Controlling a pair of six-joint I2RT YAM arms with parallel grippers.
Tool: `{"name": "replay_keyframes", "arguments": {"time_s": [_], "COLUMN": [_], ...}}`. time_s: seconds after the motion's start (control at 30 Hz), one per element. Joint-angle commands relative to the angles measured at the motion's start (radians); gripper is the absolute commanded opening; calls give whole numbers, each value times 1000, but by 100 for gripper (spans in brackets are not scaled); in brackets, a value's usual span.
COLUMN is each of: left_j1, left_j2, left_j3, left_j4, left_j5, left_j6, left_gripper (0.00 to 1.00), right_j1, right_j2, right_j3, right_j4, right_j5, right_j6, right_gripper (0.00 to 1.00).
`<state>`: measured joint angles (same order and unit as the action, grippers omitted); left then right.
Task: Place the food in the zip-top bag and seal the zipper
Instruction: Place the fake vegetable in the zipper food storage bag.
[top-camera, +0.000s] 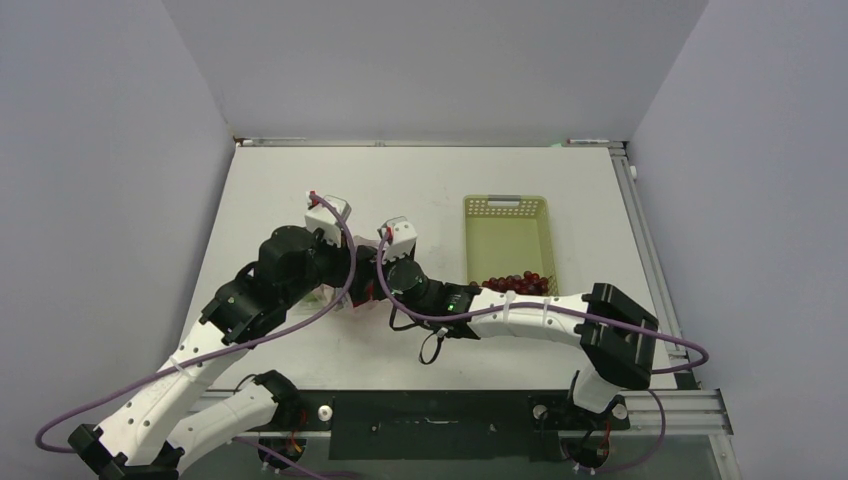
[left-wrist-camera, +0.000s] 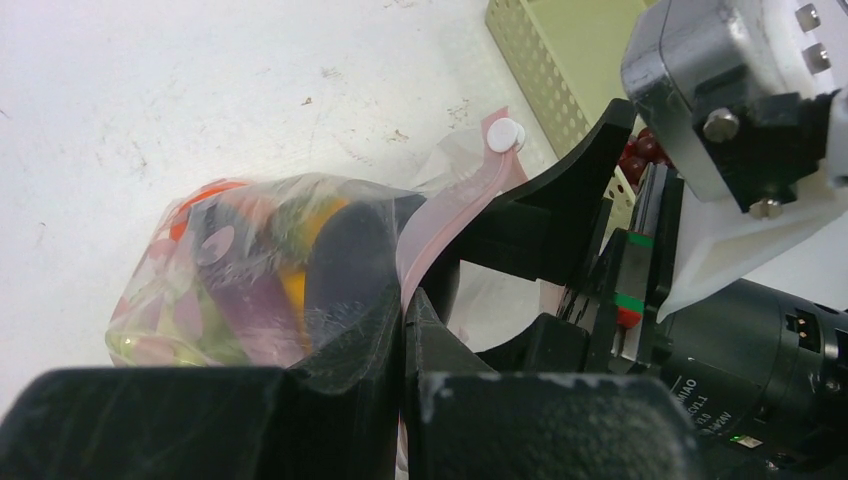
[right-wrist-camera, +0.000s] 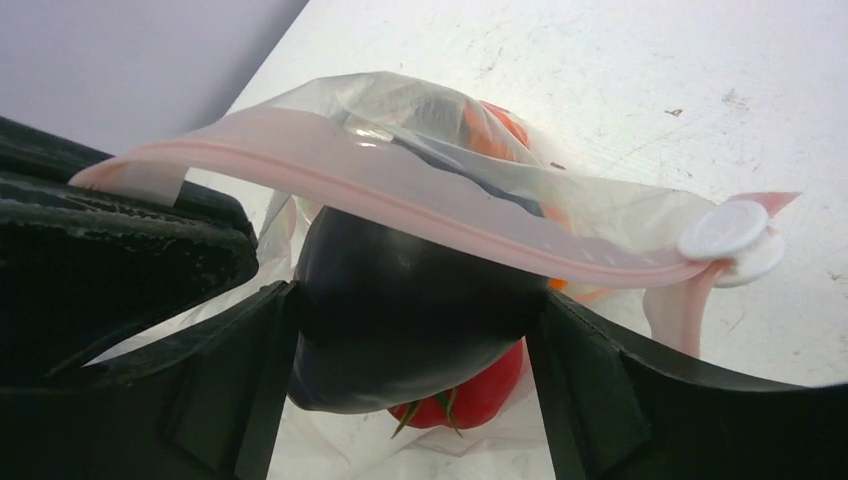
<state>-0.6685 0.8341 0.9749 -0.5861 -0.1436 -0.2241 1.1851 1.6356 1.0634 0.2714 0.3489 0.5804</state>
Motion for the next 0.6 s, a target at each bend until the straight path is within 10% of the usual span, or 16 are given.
{"name": "replay_keyframes", "arguments": {"time_s": [0.0,0.1,0.5,0.57], "left_j1": [1,0,0,0], "left_j2": [-7,-7,-7,-9], "left_j3": [10,9,9,10], "left_j4": [53,53,53,53], "left_j5": [18,18,20,21], "left_j6": [-1,-1,-1,-1], "left_gripper": [0,0,0,0], "right_j1": [-2,-1,-1,-1], "right_j2": [-15,-15,-29,-36], "right_j3": [4,6,2,-9], "right_j4": [52,47,32,47], "right_j5": [-2,-9,-28,-33], "right_j6": [1,-3,-8,-18], "right_gripper": [100,90,99,46]}}
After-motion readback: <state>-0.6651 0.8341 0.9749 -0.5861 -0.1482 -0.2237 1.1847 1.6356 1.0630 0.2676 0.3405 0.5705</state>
